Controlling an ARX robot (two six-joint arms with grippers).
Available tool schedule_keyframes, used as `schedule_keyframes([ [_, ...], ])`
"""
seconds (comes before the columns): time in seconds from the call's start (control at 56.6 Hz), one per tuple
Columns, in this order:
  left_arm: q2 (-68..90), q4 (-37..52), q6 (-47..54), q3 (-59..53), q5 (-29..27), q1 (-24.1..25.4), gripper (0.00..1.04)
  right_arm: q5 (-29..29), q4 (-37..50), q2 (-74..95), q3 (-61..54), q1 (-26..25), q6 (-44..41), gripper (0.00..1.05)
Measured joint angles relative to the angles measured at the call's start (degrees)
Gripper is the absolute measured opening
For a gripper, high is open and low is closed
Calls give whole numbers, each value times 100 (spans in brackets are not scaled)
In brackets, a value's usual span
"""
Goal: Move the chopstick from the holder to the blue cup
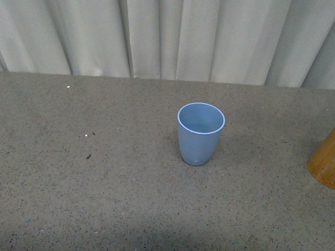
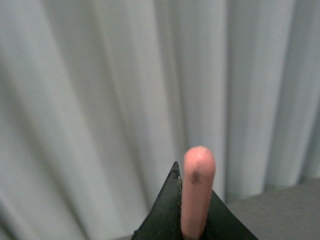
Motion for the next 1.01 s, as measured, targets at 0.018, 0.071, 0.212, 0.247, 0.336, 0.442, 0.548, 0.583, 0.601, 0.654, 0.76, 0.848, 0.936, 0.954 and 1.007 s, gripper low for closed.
schedule_keyframes([
  [0.018, 0, 0, 0, 0, 0, 0, 98, -13, 70, 4, -20, 125, 57, 1],
  [0.071, 0, 0, -2, 0, 0, 0, 98, -122, 271, 109, -94, 437, 337, 1],
  [0.212, 0, 0, -2, 0, -2, 0, 98, -181, 857, 761, -264, 1062, 1080, 1],
  [0.247, 0, 0, 0, 0, 0, 0, 98, -179, 951, 898, -284, 1147, 1169, 1],
  [0.336, 0, 0, 0, 0, 0, 0, 98, -122, 1191, 1276, -310, 1390, 1386, 1],
  [0.442, 0, 0, 0, 0, 0, 0, 98, -44, 1381, 1676, -310, 1609, 1589, 1],
  [0.548, 0, 0, -2, 0, 0, 0, 98, -17, 1458, 1956, -345, 1738, 1759, 1],
  [0.583, 0, 0, 0, 0, 0, 0, 98, -7, 1473, 2026, -363, 1764, 1808, 1],
  [0.601, 0, 0, -2, 0, 0, 0, 98, -4, 1482, 2065, -376, 1781, 1836, 1],
  [0.654, 0, 0, 0, 0, 0, 0, 98, 35, 1523, 2166, -420, 1816, 1888, 1],
  [0.76, 0, 0, 0, 0, 0, 0, 98, 74, 1587, 2302, -474, 1851, 1919, 1],
  [0.848, 0, 0, -2, 0, 0, 0, 98, 101, 1631, 2420, -522, 1853, 1937, 1],
  [0.936, 0, 0, 0, 0, 0, 0, 98, 103, 1648, 2544, -570, 1853, 1971, 1],
  [0.954, 0, 0, 0, 0, 0, 0, 98, 103, 1652, 2566, -579, 1853, 1971, 1],
  [1.007, 0, 0, 0, 0, 0, 0, 98, 105, 1672, 2634, -599, 1853, 1996, 1],
])
